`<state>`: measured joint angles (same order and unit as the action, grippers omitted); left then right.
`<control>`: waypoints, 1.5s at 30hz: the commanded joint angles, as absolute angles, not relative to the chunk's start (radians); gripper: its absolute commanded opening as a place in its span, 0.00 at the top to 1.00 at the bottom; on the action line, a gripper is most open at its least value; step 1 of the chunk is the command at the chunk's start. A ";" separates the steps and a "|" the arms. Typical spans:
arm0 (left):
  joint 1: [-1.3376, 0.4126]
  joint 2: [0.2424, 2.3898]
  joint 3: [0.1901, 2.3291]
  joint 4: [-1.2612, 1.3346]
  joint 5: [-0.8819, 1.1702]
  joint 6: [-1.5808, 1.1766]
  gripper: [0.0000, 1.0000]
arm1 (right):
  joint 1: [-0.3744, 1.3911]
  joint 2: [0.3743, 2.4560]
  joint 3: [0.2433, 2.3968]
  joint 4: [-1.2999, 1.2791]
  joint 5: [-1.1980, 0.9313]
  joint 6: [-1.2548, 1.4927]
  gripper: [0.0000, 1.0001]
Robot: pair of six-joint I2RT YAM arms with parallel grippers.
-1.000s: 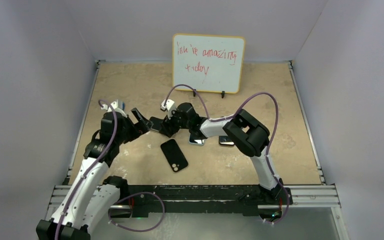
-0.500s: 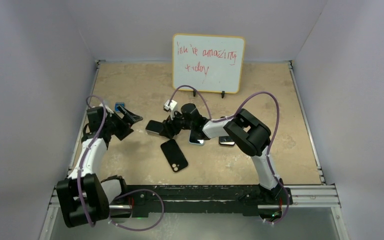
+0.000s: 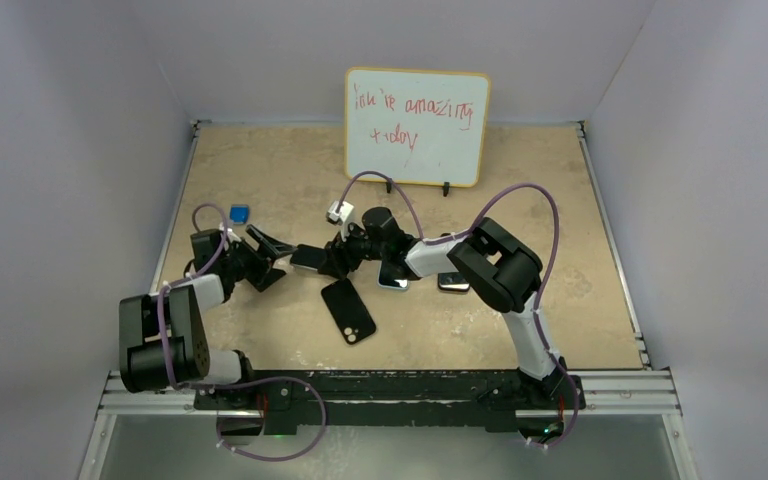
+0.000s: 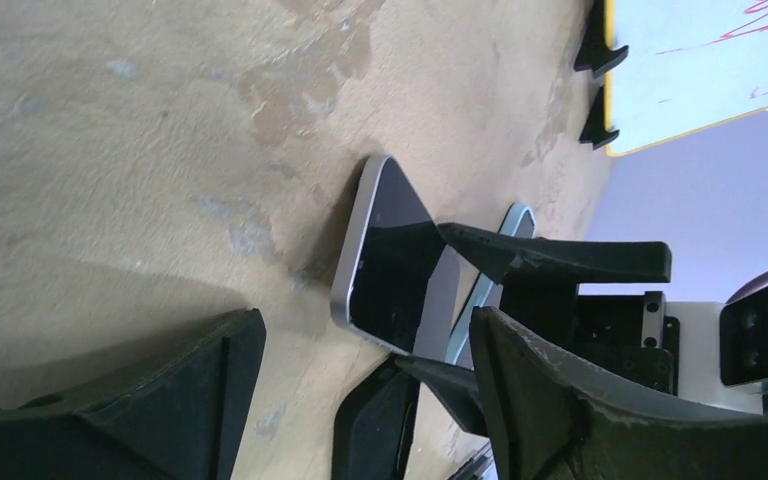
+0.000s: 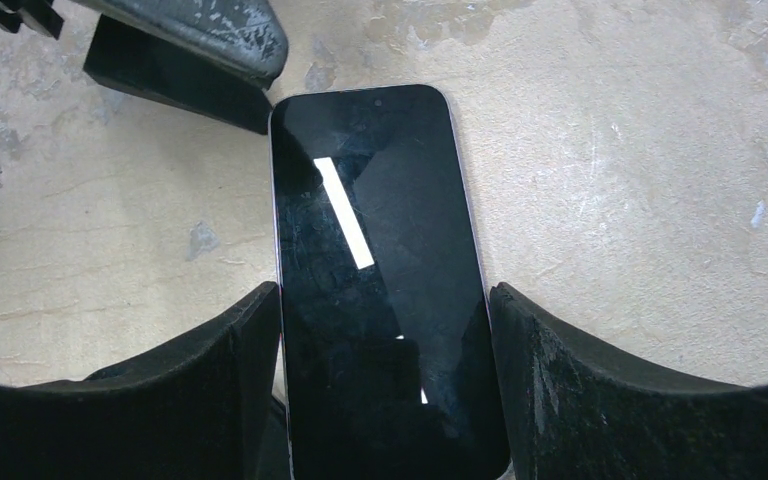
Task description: Put the phone into the phone case
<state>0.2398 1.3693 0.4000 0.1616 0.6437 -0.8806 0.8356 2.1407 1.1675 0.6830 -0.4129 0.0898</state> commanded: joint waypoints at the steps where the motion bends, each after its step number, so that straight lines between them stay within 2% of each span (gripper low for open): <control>1: 0.242 1.422 0.382 0.340 0.671 -0.909 0.24 | 0.836 2.124 1.181 0.691 -0.459 0.100 0.71; 9: 0.242 1.519 0.350 0.448 0.697 -0.929 0.39 | 0.835 2.137 1.191 0.687 -0.480 0.096 0.71; 13: 0.242 1.524 0.335 0.503 0.733 -0.962 0.58 | 0.835 2.137 1.193 0.671 -0.489 0.081 0.70; 14: 0.242 1.515 0.332 0.502 0.740 -0.968 0.65 | 0.835 2.136 1.193 0.668 -0.492 0.081 0.70; 15: 0.242 1.504 0.330 0.501 0.748 -0.973 0.78 | 0.836 2.135 1.198 0.662 -0.490 0.079 0.69; 16: 0.243 1.487 0.325 0.497 0.751 -0.981 0.85 | 0.836 2.133 1.205 0.653 -0.486 0.080 0.68; 19: 0.243 1.436 0.312 0.508 0.767 -1.014 1.00 | 0.834 2.116 1.239 0.584 -0.455 0.088 0.56; 21: 0.243 1.411 0.306 0.531 0.784 -1.051 1.00 | 0.834 2.083 1.245 0.546 -0.407 0.106 0.47; 24: 0.242 1.382 0.295 0.578 0.818 -1.122 1.00 | 0.823 2.017 1.223 0.528 -0.330 0.183 0.25; 26: 0.242 1.345 0.291 0.597 0.822 -1.165 1.00 | 0.816 1.972 1.208 0.517 -0.272 0.272 0.16; 32: 0.243 1.226 0.327 0.581 0.802 -1.236 1.00 | 0.807 1.878 1.159 0.485 -0.147 0.632 0.03; 38: 0.244 1.133 0.330 0.624 0.756 -1.363 1.00 | 0.806 1.778 1.003 0.745 -0.097 0.975 0.13; 45: 0.244 1.006 0.322 0.648 0.655 -1.479 1.00 | 0.824 1.731 0.850 1.014 0.085 1.240 0.22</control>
<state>0.2455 1.0832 0.2932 0.5404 0.7063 -1.3567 0.8070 1.7729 0.9211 0.7704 -0.0544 1.0195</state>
